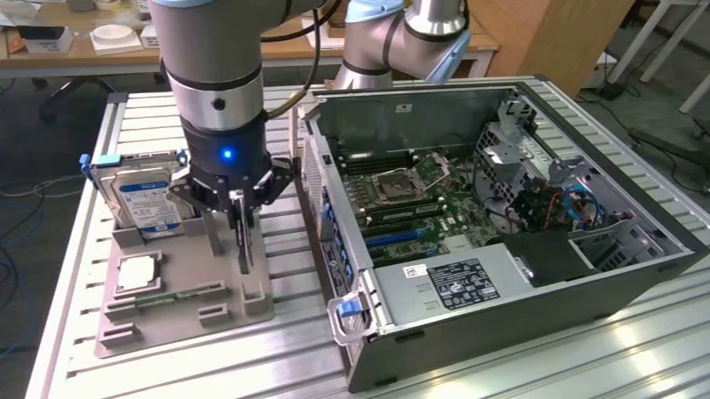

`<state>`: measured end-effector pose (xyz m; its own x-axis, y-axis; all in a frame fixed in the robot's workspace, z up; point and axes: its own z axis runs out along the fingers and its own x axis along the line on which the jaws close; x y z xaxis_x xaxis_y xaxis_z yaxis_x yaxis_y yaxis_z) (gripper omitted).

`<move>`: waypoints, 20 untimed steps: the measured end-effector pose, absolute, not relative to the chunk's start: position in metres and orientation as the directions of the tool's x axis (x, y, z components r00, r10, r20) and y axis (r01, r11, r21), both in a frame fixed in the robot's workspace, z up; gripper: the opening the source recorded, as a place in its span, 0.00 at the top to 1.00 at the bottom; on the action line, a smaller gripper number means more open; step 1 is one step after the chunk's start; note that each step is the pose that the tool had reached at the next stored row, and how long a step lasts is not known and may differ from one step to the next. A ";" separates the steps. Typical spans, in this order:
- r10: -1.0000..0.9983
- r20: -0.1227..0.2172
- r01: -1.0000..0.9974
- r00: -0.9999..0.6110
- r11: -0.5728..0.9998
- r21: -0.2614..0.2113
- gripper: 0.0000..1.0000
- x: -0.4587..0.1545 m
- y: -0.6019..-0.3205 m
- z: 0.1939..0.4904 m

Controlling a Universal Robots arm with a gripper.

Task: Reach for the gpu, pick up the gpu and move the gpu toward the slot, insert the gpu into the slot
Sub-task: 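Pick up the gpu and move the gpu toward the slot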

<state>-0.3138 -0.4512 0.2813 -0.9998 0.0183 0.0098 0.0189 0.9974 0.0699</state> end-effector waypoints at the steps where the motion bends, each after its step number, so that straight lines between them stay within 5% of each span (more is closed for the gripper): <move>1: 0.018 0.010 0.019 -1.000 0.997 0.070 0.74 -0.314 -0.451 0.281; 20: 0.018 0.010 0.019 -1.000 0.997 0.071 0.74 -0.314 -0.451 0.287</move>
